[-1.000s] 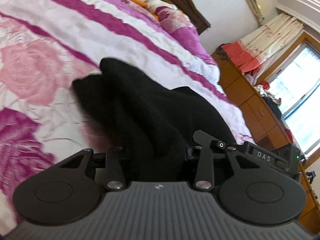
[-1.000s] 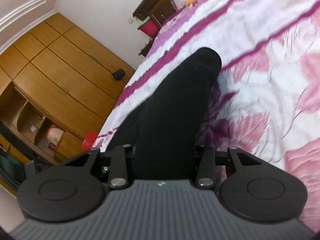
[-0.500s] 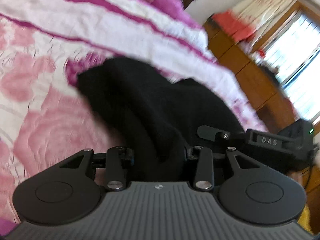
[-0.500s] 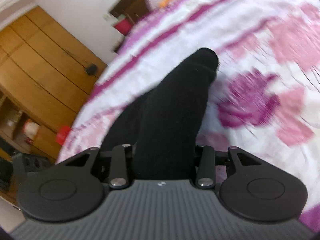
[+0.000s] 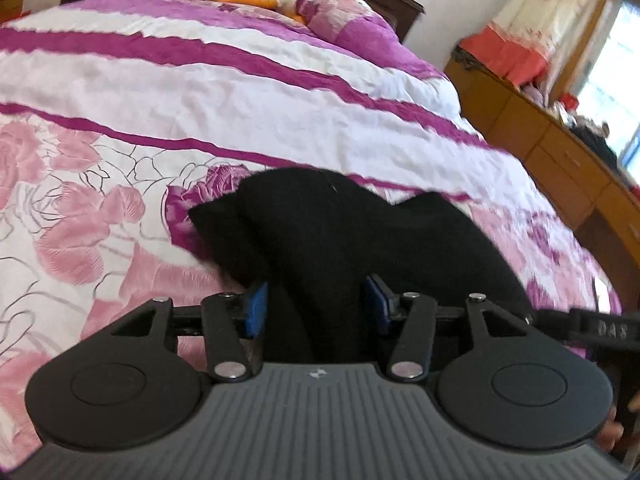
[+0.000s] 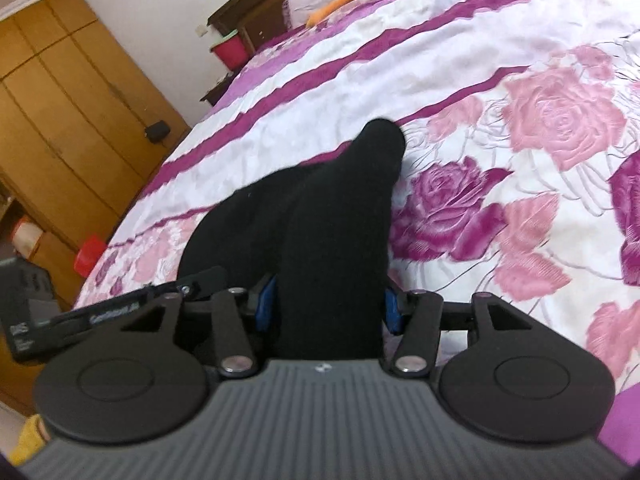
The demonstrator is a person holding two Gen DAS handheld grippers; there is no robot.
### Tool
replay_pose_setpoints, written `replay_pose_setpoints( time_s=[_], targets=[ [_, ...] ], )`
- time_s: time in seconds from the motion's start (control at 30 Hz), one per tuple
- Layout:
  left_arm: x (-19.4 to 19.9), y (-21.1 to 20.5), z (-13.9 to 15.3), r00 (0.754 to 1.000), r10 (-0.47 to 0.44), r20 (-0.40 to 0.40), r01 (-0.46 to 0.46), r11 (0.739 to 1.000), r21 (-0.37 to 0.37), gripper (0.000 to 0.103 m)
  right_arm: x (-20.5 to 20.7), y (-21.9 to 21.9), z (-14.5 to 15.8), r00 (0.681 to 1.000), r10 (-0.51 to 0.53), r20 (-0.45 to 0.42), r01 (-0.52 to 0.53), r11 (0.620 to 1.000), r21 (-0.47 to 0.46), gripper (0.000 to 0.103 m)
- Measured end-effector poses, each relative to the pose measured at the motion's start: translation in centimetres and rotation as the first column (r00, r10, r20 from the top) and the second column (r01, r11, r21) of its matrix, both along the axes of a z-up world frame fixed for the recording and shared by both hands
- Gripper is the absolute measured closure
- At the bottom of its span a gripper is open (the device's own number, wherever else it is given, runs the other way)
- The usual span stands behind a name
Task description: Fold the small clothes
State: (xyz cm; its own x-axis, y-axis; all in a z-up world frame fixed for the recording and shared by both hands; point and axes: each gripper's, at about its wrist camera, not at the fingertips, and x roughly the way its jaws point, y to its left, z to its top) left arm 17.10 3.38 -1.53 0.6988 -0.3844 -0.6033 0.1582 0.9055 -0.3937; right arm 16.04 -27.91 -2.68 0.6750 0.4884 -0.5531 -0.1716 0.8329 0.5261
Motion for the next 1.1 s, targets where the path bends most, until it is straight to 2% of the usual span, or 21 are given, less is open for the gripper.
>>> replay_pose_setpoints(
  time_s=[0.1, 0.27, 0.3, 0.33, 0.37, 0.43, 0.57, 0.6, 0.73, 0.8, 1.0, 1.1],
  targets=[
    [1.7, 0.4, 0.0, 0.999, 0.037, -0.023, -0.038, 0.998, -0.046, 0.046, 1.0, -1.1, -0.2, 0.999, -0.047, -0.010, 0.047, 0.998, 0.040, 0.048],
    [3.3, 0.4, -0.6, 0.996, 0.088, -0.032, -0.089, 0.995, -0.037, 0.046, 3.5, -1.3, 0.7, 0.996, -0.071, 0.049, 0.071, 0.997, 0.019, 0.048],
    [3.5, 0.3, -0.8, 0.995, 0.098, -0.032, -0.100, 0.994, -0.037, 0.052, 4.5, -1.2, 0.6, 0.997, -0.068, 0.043, 0.068, 0.998, 0.004, 0.048],
    [3.5, 0.1, -0.8, 0.995, 0.102, -0.020, -0.103, 0.994, -0.033, 0.070, 5.5, -1.0, 0.2, 0.997, -0.068, 0.035, 0.068, 0.998, -0.006, 0.048],
    [3.1, -0.1, -0.5, 0.994, 0.111, 0.011, -0.110, 0.994, -0.014, 0.074, 6.4, -0.9, -0.3, 0.997, -0.066, 0.030, 0.066, 0.998, -0.004, 0.049],
    [2.1, -0.8, 0.1, 0.990, 0.120, 0.075, -0.124, 0.991, 0.047, 0.076, 7.0, -0.5, -1.0, 0.999, -0.034, 0.031, 0.033, 0.999, 0.028, 0.071],
    [1.0, -1.7, 0.0, 0.973, 0.141, 0.183, -0.169, 0.974, 0.150, 0.077, 5.5, 0.1, -0.2, 0.982, -0.027, 0.186, 0.009, 0.995, 0.100, 0.075],
    [1.2, -1.8, -0.4, 0.971, 0.148, 0.189, -0.180, 0.970, 0.166, 0.077, 5.3, 0.4, -0.2, 0.978, -0.038, 0.206, 0.023, 0.997, 0.075, 0.075],
    [2.5, -1.8, -2.4, 0.968, 0.144, 0.206, -0.188, 0.959, 0.213, 0.073, 6.1, 2.1, -1.9, 0.979, -0.080, 0.185, 0.106, 0.985, -0.137, 0.075],
    [2.9, -2.0, -3.1, 0.968, 0.140, 0.210, -0.189, 0.953, 0.238, 0.071, 6.4, 2.3, -2.8, 0.980, -0.071, 0.185, 0.104, 0.979, -0.177, 0.073],
    [3.4, -1.6, -2.7, 0.973, 0.137, 0.184, -0.179, 0.956, 0.232, 0.067, 6.6, 1.8, -3.4, 0.982, -0.087, 0.168, 0.114, 0.981, -0.156, 0.067],
    [2.8, -1.3, -1.4, 0.978, 0.125, 0.168, -0.162, 0.961, 0.226, 0.063, 5.9, 1.3, -2.2, 0.980, -0.106, 0.168, 0.128, 0.984, -0.126, 0.062]
  ],
)
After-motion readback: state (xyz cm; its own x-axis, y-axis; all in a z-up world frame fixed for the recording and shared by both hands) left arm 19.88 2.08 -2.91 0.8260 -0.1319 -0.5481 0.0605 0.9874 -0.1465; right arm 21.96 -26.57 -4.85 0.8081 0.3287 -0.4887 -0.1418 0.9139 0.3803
